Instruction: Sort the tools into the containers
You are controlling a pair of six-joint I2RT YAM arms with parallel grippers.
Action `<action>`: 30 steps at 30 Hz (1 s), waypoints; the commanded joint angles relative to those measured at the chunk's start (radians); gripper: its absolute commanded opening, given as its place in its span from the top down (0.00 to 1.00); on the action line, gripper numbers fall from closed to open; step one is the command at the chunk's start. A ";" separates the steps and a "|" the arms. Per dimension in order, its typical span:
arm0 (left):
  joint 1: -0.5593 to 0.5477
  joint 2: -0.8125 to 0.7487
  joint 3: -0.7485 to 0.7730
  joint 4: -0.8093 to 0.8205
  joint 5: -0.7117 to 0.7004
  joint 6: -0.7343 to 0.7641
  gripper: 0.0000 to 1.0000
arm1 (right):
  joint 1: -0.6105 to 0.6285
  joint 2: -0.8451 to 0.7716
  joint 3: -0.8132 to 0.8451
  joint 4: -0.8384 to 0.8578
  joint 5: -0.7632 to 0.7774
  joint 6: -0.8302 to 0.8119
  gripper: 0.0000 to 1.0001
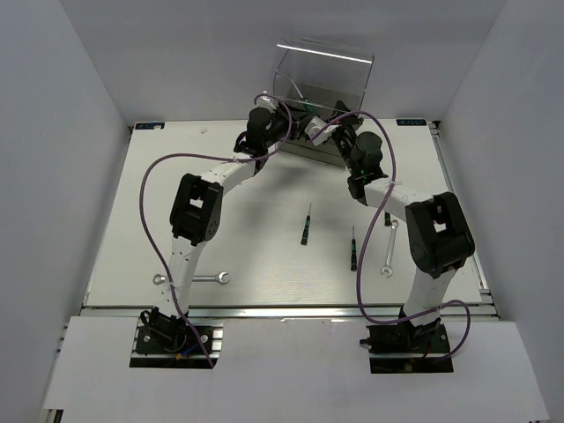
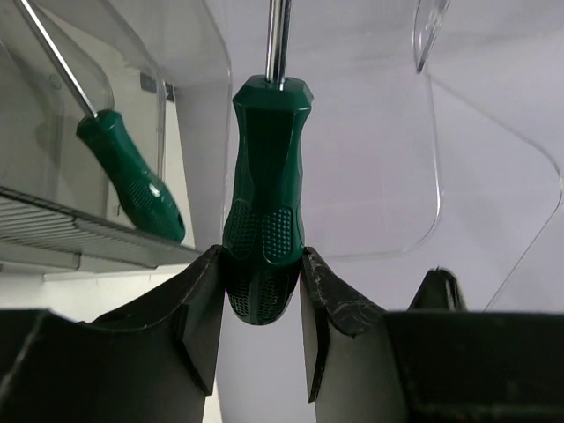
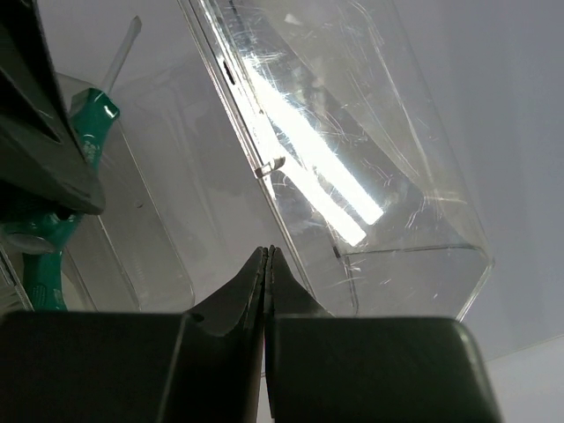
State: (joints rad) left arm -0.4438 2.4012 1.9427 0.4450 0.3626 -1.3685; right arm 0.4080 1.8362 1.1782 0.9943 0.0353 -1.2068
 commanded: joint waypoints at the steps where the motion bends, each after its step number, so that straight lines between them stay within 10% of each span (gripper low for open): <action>1: -0.010 -0.042 0.061 -0.046 -0.138 -0.038 1.00 | -0.005 -0.041 0.037 0.078 0.023 0.018 1.00; 21: -0.067 0.004 0.269 -0.419 -0.427 -0.141 0.98 | -0.003 -0.037 0.026 0.101 0.026 0.026 1.00; 30: -0.065 0.007 0.262 -0.422 -0.399 -0.141 0.54 | -0.005 -0.038 0.026 0.101 0.028 0.027 1.00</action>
State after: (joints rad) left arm -0.5133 2.4237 2.1719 0.0109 -0.0162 -1.5024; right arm 0.4080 1.8362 1.1782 1.0012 0.0437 -1.1992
